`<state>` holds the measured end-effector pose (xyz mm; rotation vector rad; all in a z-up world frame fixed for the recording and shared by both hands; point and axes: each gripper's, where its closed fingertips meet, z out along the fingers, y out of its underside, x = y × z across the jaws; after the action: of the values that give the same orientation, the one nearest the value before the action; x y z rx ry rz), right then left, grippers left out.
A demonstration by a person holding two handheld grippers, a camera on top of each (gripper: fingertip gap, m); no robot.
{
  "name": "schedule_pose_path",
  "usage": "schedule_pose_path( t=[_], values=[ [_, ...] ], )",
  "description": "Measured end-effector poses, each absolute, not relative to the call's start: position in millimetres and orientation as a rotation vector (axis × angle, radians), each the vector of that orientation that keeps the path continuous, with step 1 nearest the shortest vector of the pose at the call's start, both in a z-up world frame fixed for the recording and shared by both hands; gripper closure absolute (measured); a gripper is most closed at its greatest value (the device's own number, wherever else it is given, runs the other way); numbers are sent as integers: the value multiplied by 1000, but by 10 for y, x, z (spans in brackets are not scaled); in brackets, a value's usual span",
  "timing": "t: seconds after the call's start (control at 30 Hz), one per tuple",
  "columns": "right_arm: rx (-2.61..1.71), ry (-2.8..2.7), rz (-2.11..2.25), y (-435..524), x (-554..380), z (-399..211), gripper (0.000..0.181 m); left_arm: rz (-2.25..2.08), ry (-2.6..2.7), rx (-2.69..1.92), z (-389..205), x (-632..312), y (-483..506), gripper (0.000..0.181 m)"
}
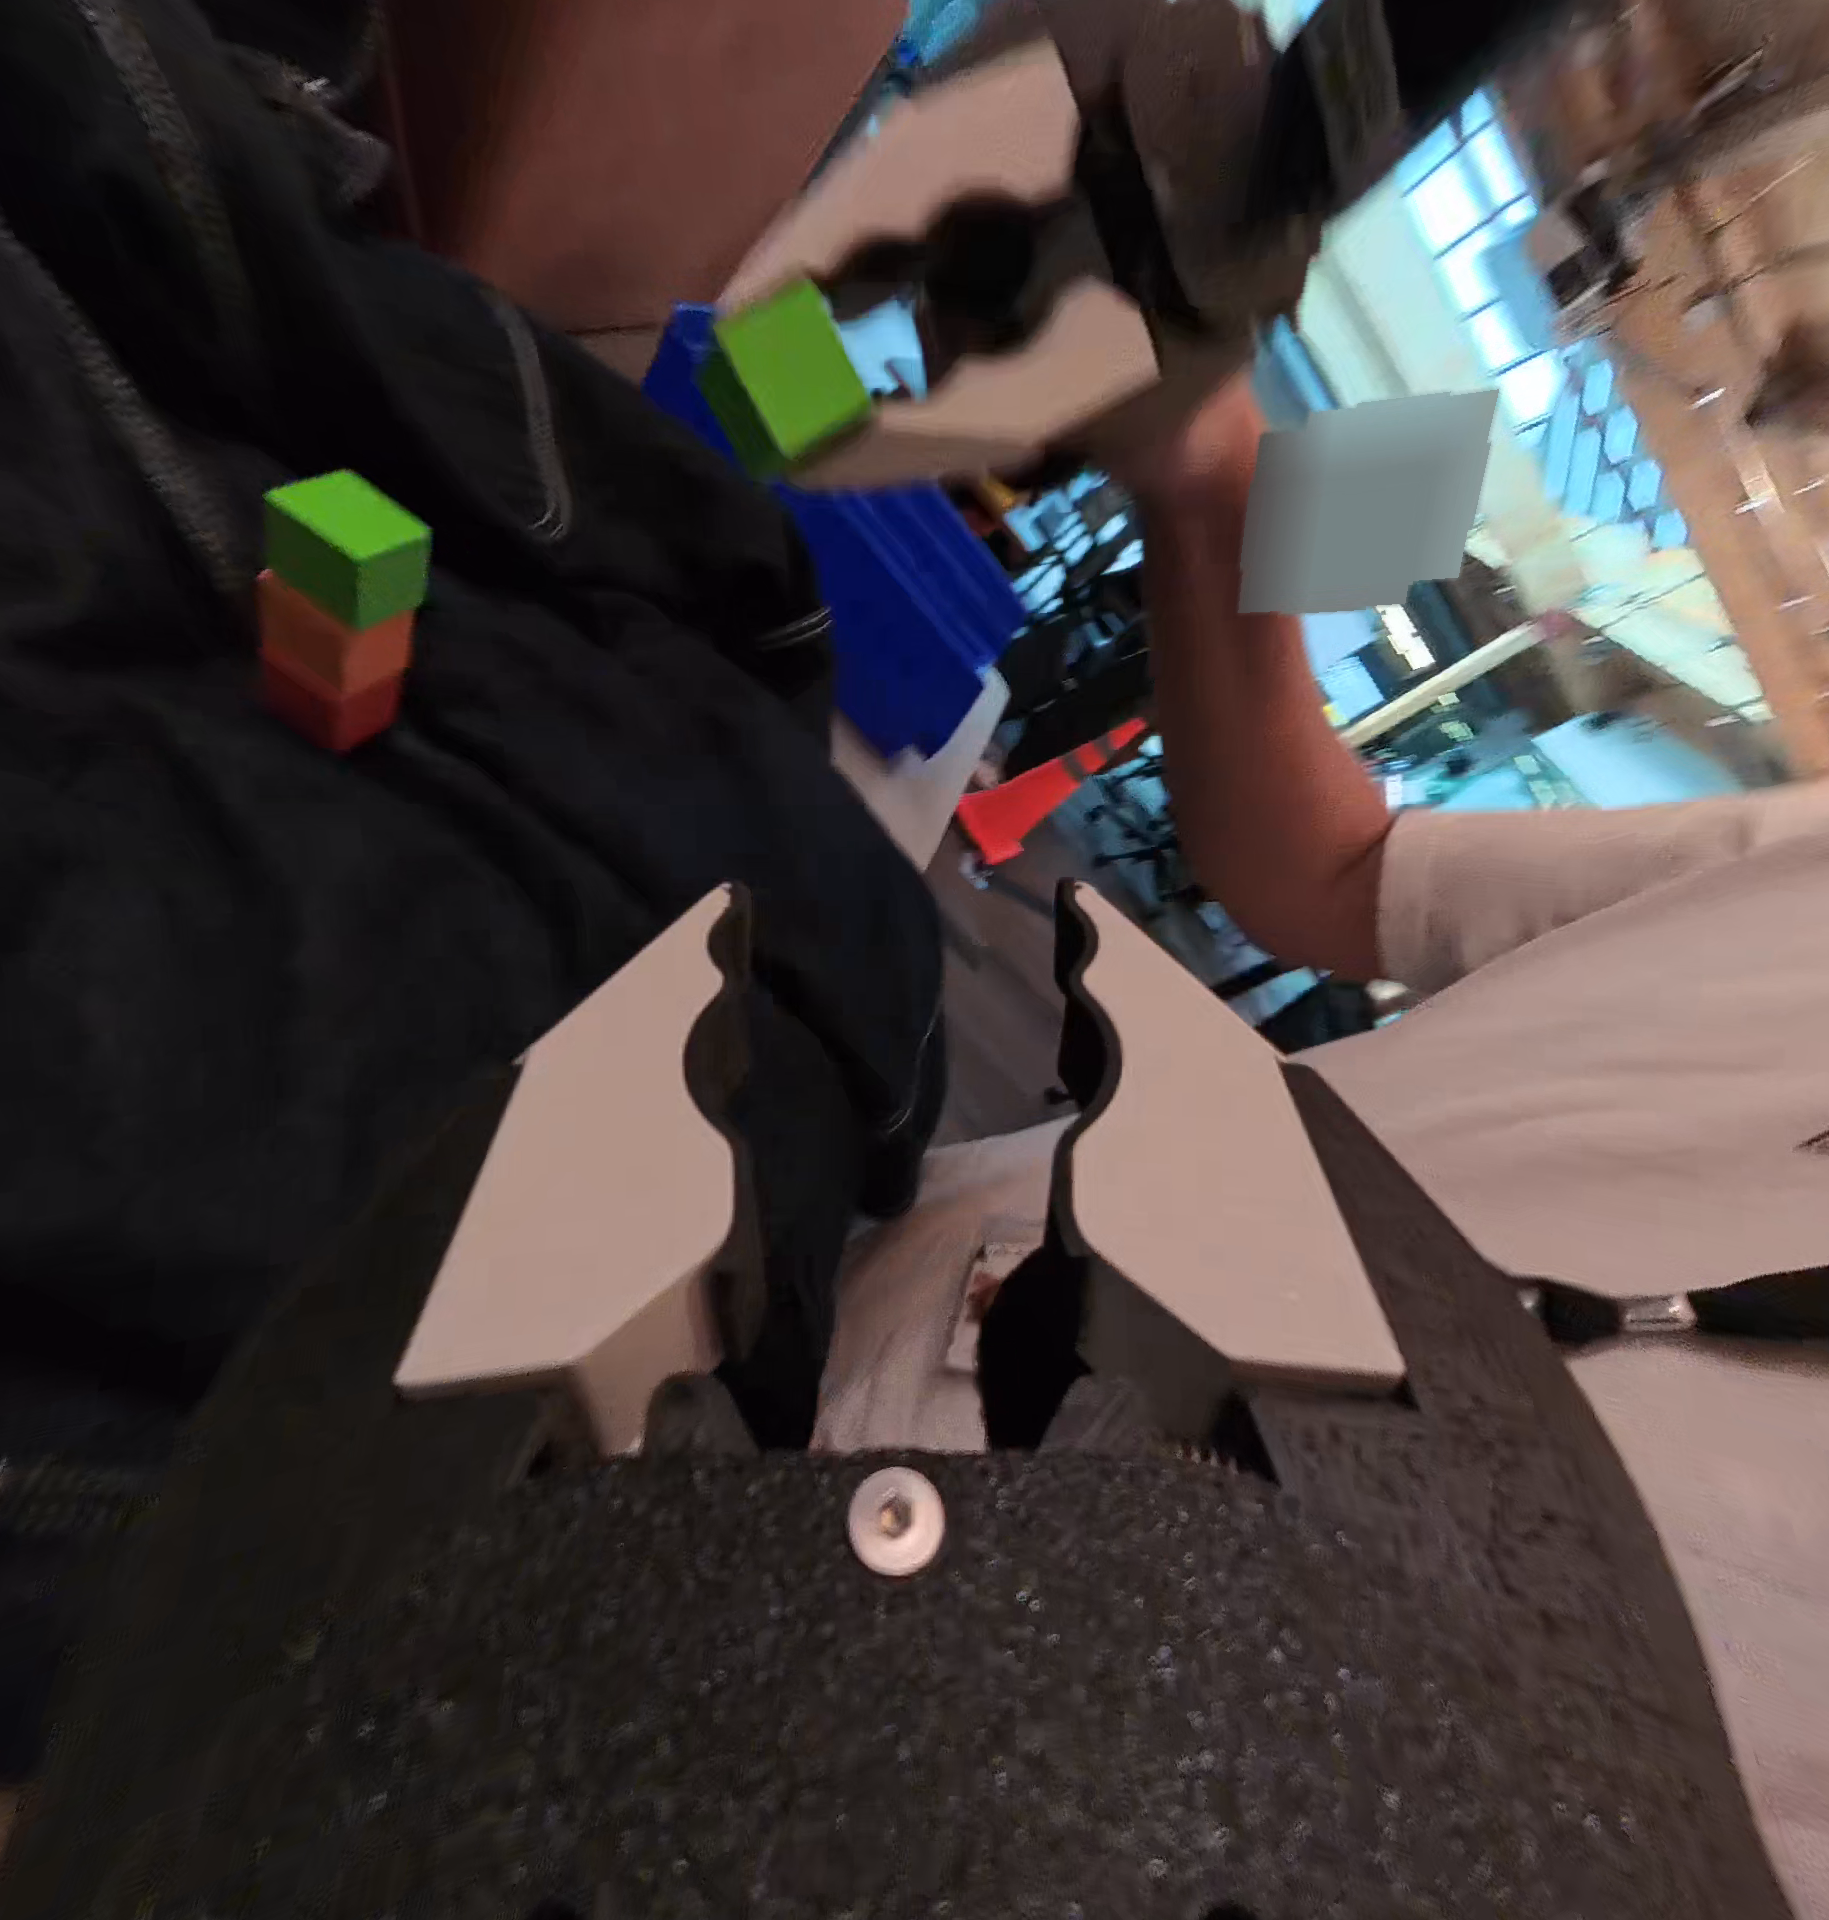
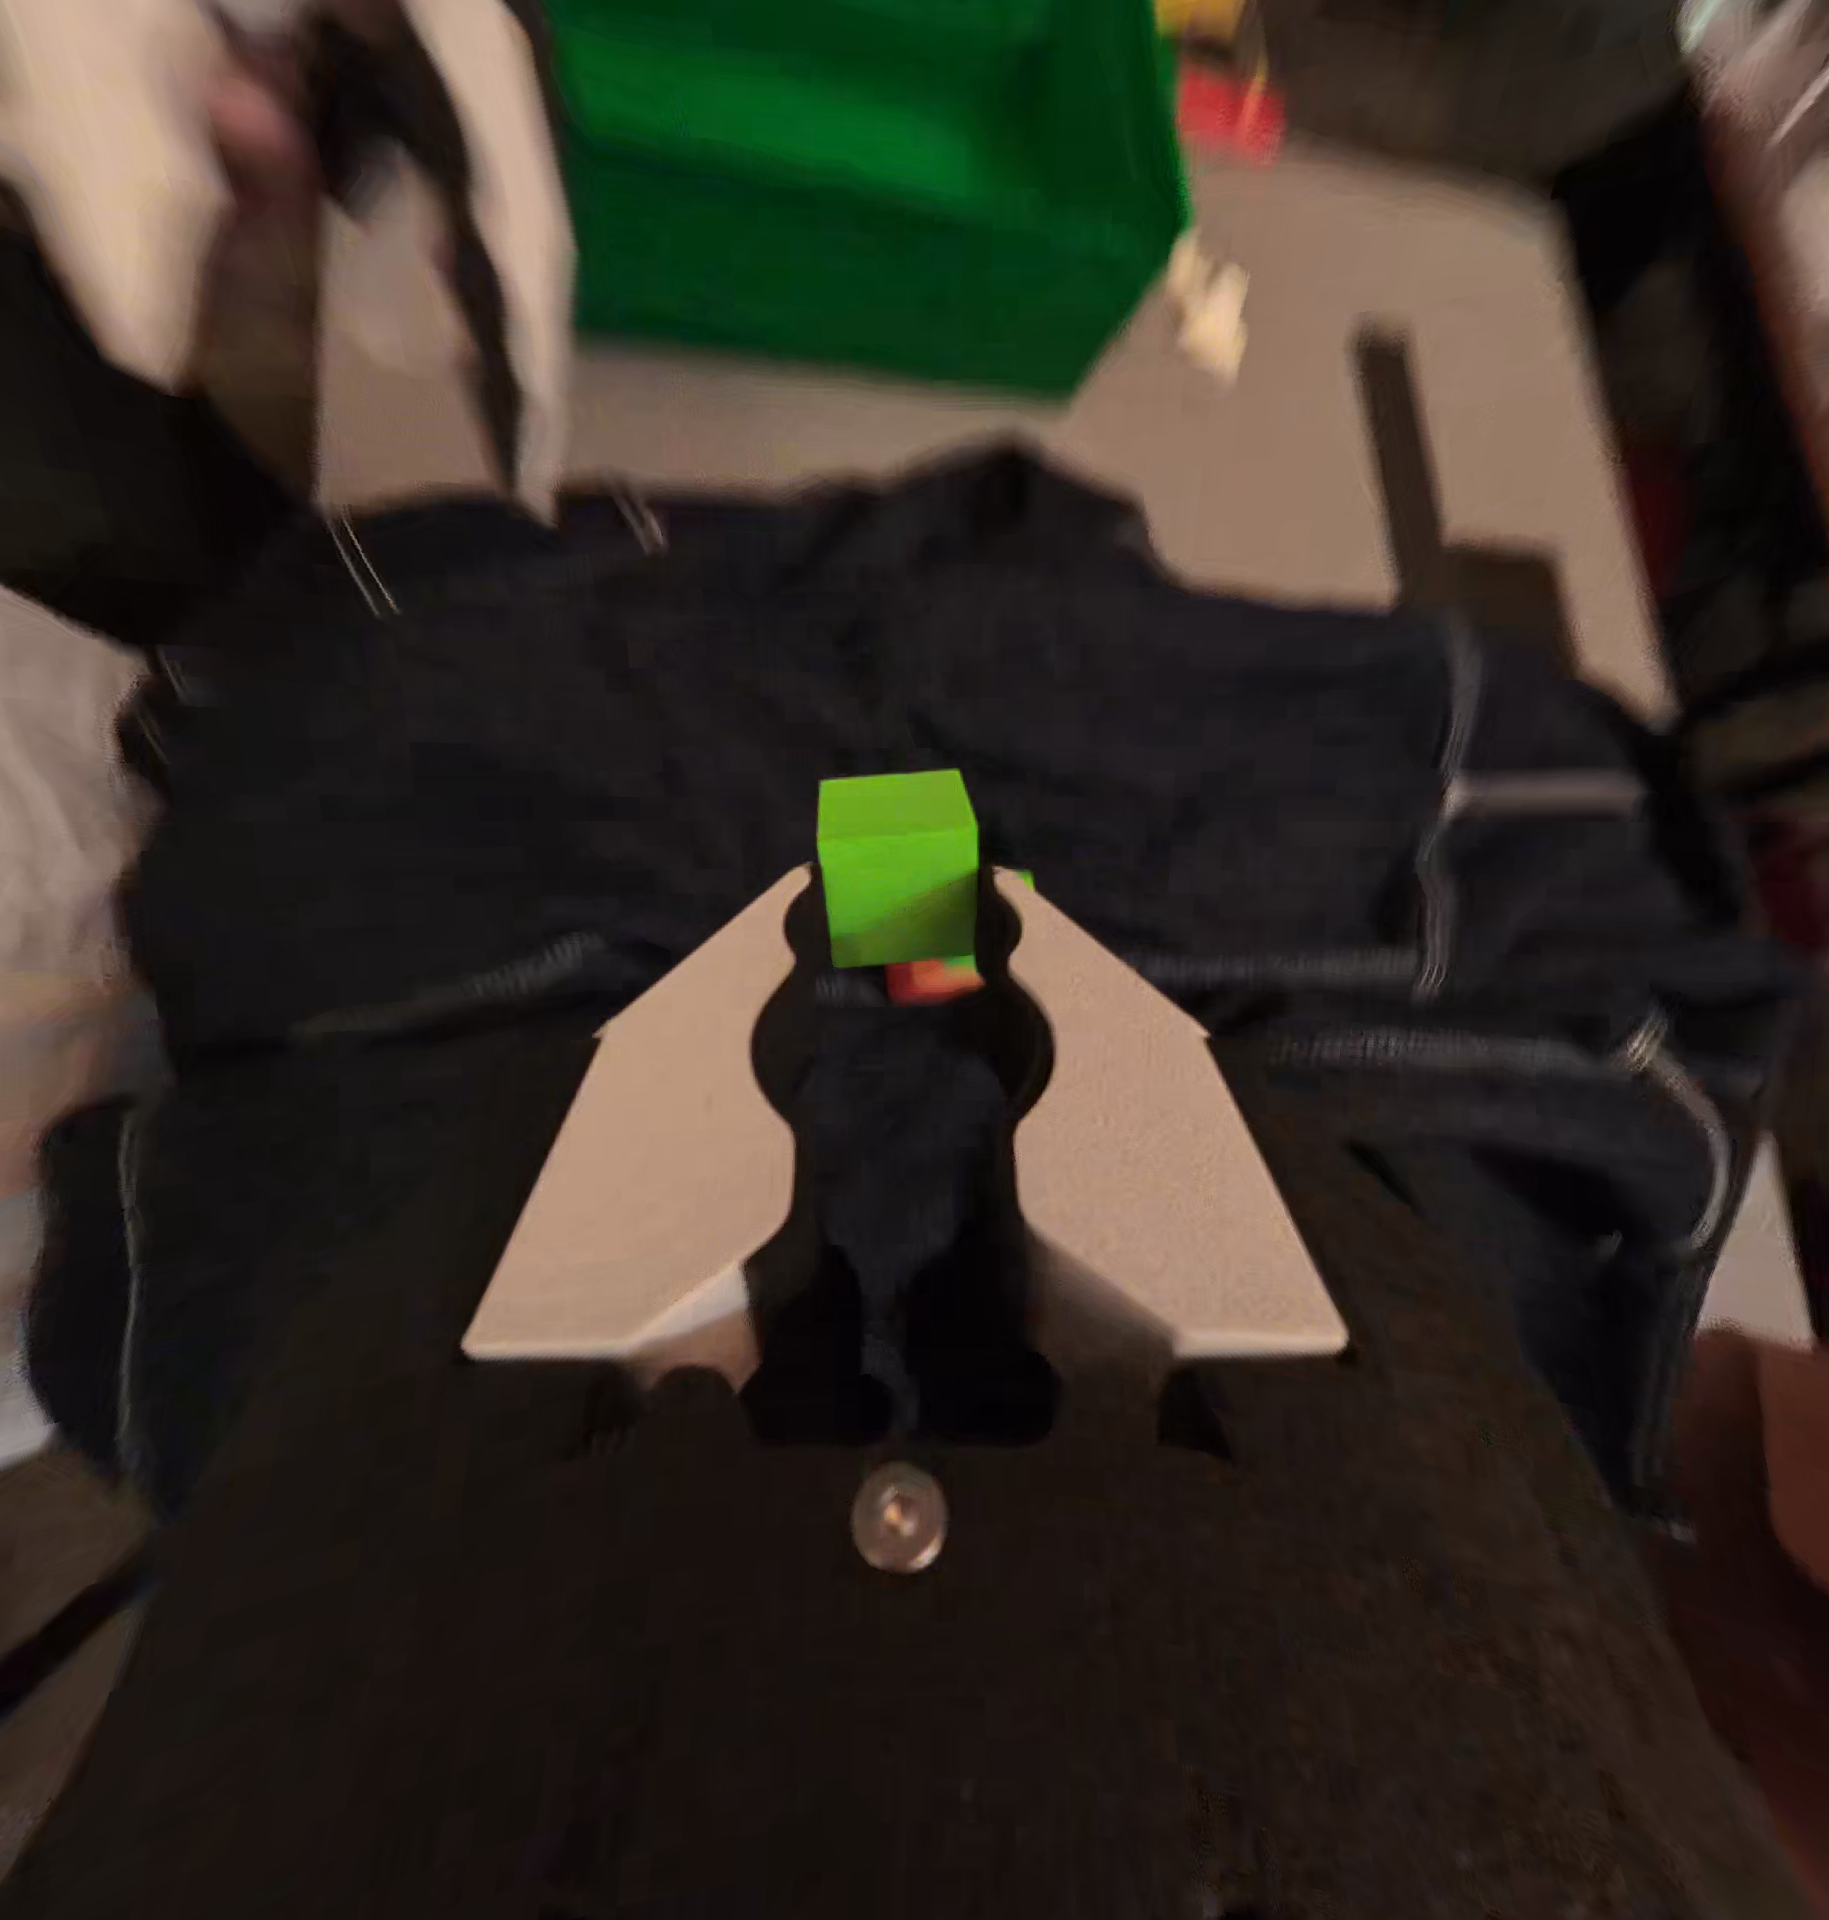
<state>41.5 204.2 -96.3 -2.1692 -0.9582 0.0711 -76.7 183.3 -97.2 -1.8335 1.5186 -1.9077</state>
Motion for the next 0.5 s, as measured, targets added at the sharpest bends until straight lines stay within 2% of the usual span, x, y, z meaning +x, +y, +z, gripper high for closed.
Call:
schedule_pose_path(
  t=[0.13,0.27,0.5],
  values=[
    [-2553,-1010,259,2229,634,-1304,154,-1704,1539,-1824,-1114,-1128,1764,122],
    [-2757,-1184,160,2333,757,-1559,154,-1560,1523,-1841,-1233,-1356,1689,122],
    [-2889,-1235,97,2434,788,-1763,154,-1581,1453,-1870,-1300,-1520,1615,122]
  ],
)
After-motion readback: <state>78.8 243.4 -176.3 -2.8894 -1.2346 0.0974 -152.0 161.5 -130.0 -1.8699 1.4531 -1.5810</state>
